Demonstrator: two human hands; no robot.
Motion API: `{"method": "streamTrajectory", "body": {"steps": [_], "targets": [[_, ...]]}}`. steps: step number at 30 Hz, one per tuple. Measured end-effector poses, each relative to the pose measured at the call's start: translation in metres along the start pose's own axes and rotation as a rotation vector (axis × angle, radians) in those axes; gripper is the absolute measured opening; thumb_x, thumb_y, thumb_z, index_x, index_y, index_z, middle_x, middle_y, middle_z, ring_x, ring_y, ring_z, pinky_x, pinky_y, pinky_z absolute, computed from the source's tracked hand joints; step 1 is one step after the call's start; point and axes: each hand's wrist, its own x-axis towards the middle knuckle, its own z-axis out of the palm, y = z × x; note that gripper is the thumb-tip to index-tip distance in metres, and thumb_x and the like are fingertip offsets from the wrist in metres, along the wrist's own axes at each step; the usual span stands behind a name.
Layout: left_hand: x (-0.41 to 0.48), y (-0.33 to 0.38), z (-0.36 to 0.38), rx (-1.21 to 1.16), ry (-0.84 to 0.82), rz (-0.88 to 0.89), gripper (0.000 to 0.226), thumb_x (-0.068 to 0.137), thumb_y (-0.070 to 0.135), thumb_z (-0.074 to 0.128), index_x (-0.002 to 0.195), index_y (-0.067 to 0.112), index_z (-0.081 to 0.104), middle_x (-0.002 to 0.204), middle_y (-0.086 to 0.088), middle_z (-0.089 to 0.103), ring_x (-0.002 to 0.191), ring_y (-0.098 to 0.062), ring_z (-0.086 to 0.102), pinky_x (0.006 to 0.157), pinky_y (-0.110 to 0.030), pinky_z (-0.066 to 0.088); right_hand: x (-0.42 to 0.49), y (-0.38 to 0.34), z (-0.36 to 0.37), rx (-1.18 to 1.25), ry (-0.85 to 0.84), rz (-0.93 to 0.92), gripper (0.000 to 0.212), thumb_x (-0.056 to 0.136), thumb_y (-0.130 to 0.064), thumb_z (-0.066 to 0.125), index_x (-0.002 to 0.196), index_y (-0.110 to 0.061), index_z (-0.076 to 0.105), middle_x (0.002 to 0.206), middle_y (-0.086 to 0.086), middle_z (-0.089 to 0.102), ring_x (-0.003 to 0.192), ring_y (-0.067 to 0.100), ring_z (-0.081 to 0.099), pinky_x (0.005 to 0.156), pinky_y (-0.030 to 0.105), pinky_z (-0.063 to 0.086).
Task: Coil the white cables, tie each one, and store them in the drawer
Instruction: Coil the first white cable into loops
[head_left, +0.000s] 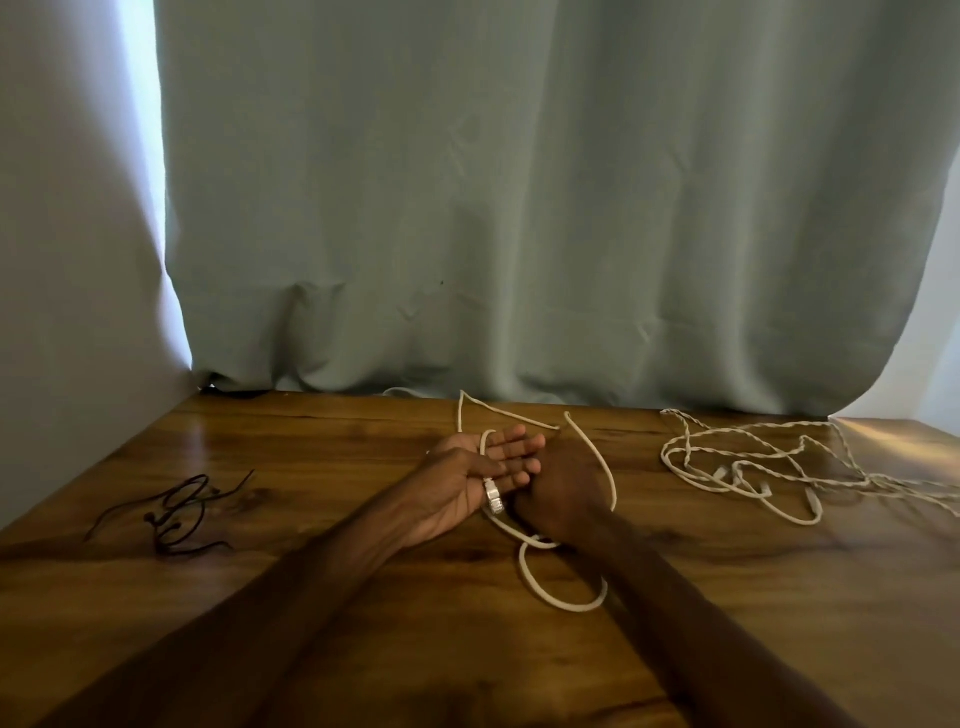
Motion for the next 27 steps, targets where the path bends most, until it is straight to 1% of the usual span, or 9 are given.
{"method": "streamTrajectory", "body": {"steps": [4, 9, 12, 15, 17, 19, 21, 24, 27], "targets": [[0.004, 0.004, 0.008, -0.087, 0.0, 0.068, 0.048, 0.091, -0.026, 0.026, 0.128, -0.009, 0.051, 0.131, -0.028, 0.065, 0.106, -0.034, 0.073, 0.087, -0.033, 0.062, 0.001, 0.006, 0.007, 0.009, -0.063, 0.032, 0.011, 0.079, -0.013, 0.07, 0.087, -0.007, 0.074, 0.084, 0.011, 0.073, 0.077, 0.029, 0.068, 0.07, 0.037, 0.054], [0.023, 0.005, 0.022, -0.231, 0.054, 0.138, 0.048, 0.088, -0.029, 0.02, 0.112, 0.0, 0.049, 0.139, -0.036, 0.055, 0.118, -0.044, 0.064, 0.097, -0.036, 0.058, 0.0, 0.004, 0.009, 0.157, 0.049, 0.076, 0.009, 0.079, 0.001, 0.064, 0.087, 0.001, 0.067, 0.084, 0.021, 0.071, 0.075, 0.037, 0.064, 0.062, 0.037, 0.044], [0.036, -0.004, 0.017, -0.256, 0.127, 0.151, 0.047, 0.086, -0.032, 0.021, 0.1, 0.005, 0.046, 0.133, -0.038, 0.057, 0.123, -0.045, 0.06, 0.109, -0.042, 0.05, -0.001, 0.006, 0.009, 0.156, 0.062, 0.103, 0.01, 0.082, 0.002, 0.064, 0.09, 0.002, 0.068, 0.091, 0.02, 0.072, 0.082, 0.037, 0.065, 0.064, 0.03, 0.037], [0.038, -0.01, 0.008, -0.259, 0.157, 0.142, 0.043, 0.086, -0.031, 0.022, 0.097, 0.002, 0.048, 0.133, -0.04, 0.057, 0.129, -0.047, 0.056, 0.122, -0.046, 0.035, 0.003, 0.009, 0.011, 0.167, 0.022, 0.102, 0.019, 0.085, 0.001, 0.066, 0.102, -0.004, 0.074, 0.096, 0.011, 0.076, 0.083, 0.023, 0.068, 0.058, 0.013, 0.034], [0.037, -0.007, 0.006, -0.263, 0.161, 0.153, 0.044, 0.086, -0.031, 0.022, 0.097, 0.003, 0.048, 0.136, -0.04, 0.055, 0.131, -0.047, 0.055, 0.118, -0.045, 0.04, 0.006, 0.009, 0.015, 0.211, 0.026, 0.092, 0.017, 0.086, -0.002, 0.064, 0.098, -0.008, 0.075, 0.092, 0.005, 0.076, 0.075, 0.014, 0.066, 0.055, 0.008, 0.04], [0.038, -0.002, 0.006, -0.282, 0.156, 0.169, 0.047, 0.085, -0.032, 0.021, 0.097, 0.006, 0.046, 0.136, -0.039, 0.056, 0.129, -0.045, 0.057, 0.108, -0.041, 0.051, 0.008, 0.01, 0.021, 0.259, 0.023, 0.106, 0.016, 0.086, -0.006, 0.062, 0.095, -0.012, 0.074, 0.088, 0.002, 0.075, 0.071, 0.01, 0.067, 0.06, 0.015, 0.052], [0.039, -0.001, 0.006, -0.29, 0.144, 0.18, 0.051, 0.083, -0.034, 0.02, 0.098, 0.009, 0.043, 0.137, -0.038, 0.056, 0.125, -0.043, 0.06, 0.101, -0.04, 0.054, 0.008, 0.009, 0.023, 0.331, 0.059, 0.128, 0.015, 0.089, -0.005, 0.061, 0.095, -0.011, 0.073, 0.084, 0.0, 0.075, 0.066, 0.002, 0.064, 0.06, 0.015, 0.051], [0.039, 0.003, 0.004, -0.276, 0.116, 0.205, 0.054, 0.081, -0.035, 0.018, 0.099, 0.011, 0.04, 0.14, -0.036, 0.054, 0.128, -0.042, 0.059, 0.108, -0.041, 0.051, 0.005, -0.002, 0.016, 0.563, 0.067, 0.264, 0.02, 0.1, -0.009, 0.056, 0.084, -0.007, 0.068, 0.064, 0.001, 0.069, 0.047, 0.005, 0.057, 0.048, 0.018, 0.044], [0.041, 0.012, -0.006, -0.271, 0.129, 0.229, 0.056, 0.078, -0.035, 0.021, 0.102, 0.013, 0.039, 0.14, -0.034, 0.055, 0.134, -0.041, 0.056, 0.117, -0.043, 0.04, 0.004, -0.01, 0.006, 1.037, -0.028, 0.576, 0.025, 0.104, -0.012, 0.054, 0.084, -0.001, 0.065, 0.057, 0.006, 0.06, 0.039, 0.014, 0.053, 0.04, 0.026, 0.047]]}}
